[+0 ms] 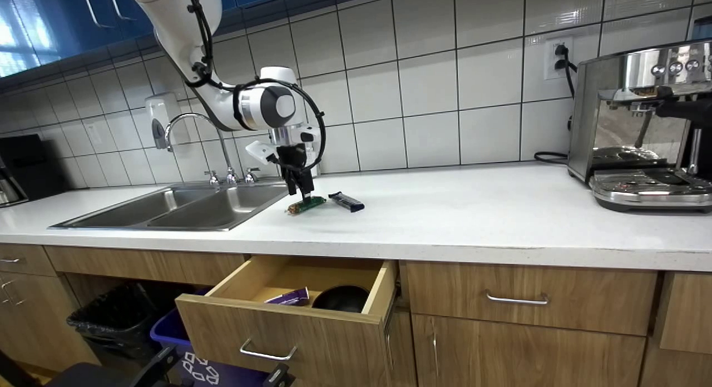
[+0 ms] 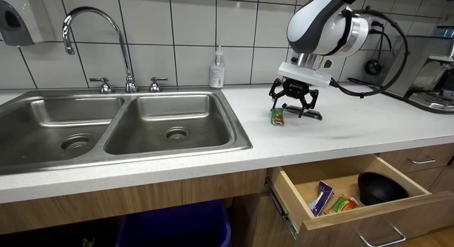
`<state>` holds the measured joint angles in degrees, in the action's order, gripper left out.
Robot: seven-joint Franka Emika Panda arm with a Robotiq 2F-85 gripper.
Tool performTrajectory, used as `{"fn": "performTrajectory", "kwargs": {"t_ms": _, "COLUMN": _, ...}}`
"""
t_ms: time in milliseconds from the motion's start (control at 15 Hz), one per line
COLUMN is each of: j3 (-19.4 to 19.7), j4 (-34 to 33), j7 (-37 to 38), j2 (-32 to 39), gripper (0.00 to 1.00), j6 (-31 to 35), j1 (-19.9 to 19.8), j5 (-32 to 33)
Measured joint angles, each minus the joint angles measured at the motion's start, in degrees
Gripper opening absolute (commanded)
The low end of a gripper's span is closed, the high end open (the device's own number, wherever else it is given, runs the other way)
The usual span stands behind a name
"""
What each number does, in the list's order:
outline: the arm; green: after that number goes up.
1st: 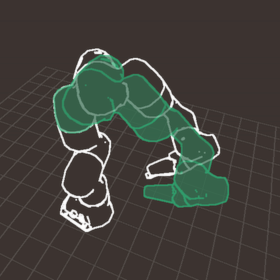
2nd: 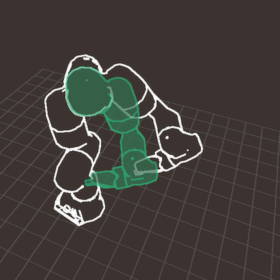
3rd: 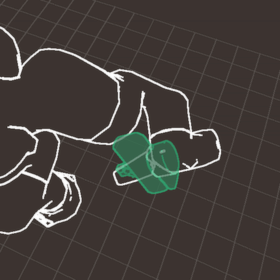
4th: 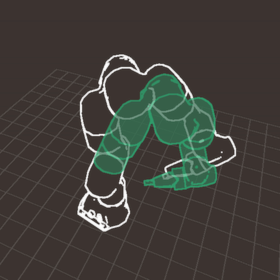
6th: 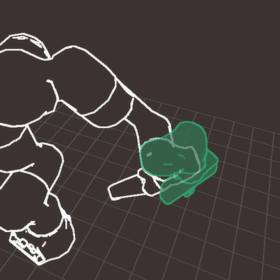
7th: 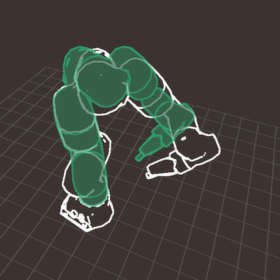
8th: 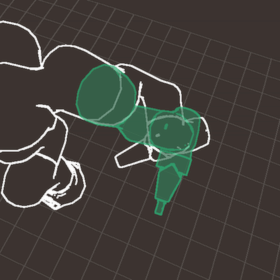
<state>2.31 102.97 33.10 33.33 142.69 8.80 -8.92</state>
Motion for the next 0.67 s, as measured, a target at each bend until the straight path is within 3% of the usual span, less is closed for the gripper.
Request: {"fn": "performTrajectory", "kwargs": {"t_ms": 667, "j3": 0.8, "j4": -11.0, "j7": 0.1, "j2": 7.6, "gripper": 1.00, "j6": -5.7, "j1": 1.4, "j5": 0.4}}
